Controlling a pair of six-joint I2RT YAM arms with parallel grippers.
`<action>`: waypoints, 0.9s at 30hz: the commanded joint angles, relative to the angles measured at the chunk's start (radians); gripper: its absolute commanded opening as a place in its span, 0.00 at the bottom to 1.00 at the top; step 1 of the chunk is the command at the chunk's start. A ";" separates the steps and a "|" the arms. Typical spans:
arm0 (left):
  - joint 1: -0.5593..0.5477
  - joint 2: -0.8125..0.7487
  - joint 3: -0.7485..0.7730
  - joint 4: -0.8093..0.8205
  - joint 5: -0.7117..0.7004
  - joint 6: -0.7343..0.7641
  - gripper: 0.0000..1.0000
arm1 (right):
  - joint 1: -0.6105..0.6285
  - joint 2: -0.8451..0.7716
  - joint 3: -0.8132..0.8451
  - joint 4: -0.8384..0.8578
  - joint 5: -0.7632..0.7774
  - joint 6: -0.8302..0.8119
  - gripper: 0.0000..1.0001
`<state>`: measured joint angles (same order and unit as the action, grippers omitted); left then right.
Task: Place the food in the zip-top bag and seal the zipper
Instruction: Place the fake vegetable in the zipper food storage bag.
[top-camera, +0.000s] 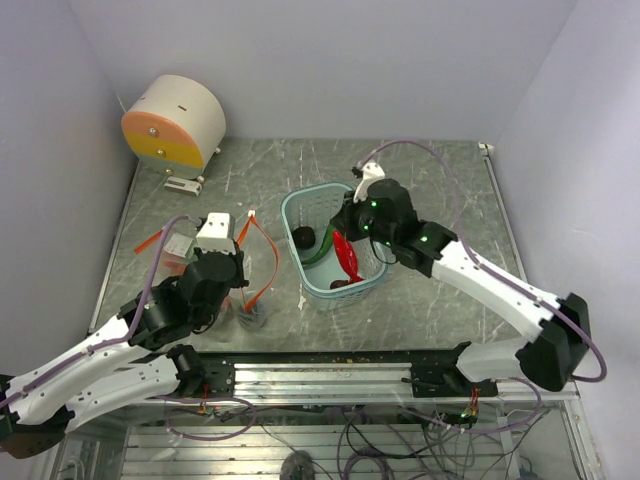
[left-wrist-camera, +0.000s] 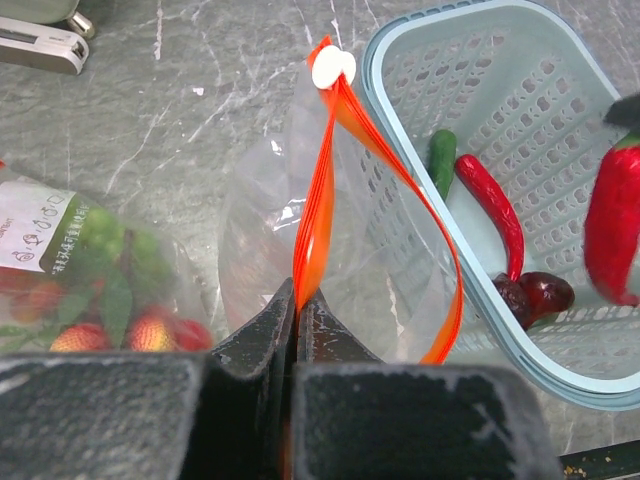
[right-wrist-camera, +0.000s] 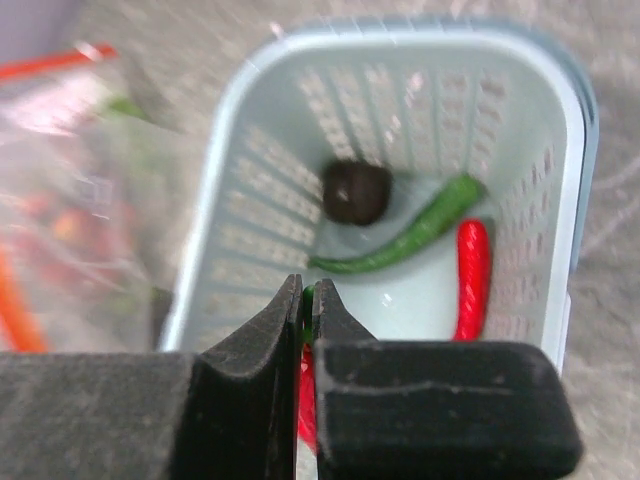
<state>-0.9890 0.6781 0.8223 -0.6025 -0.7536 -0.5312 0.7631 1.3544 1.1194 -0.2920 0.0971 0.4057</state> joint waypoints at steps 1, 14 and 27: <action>0.001 0.002 -0.001 0.047 0.021 -0.001 0.07 | 0.009 -0.098 -0.009 0.220 -0.098 0.005 0.00; 0.002 -0.008 0.075 0.036 0.061 -0.050 0.07 | 0.145 -0.147 -0.160 1.013 -0.248 0.166 0.00; 0.002 0.003 0.061 0.063 0.105 -0.085 0.07 | 0.202 -0.029 -0.191 1.306 -0.172 0.292 0.00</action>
<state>-0.9890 0.6769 0.8684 -0.5922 -0.6769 -0.5995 0.9627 1.2827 0.9562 0.8776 -0.1196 0.6449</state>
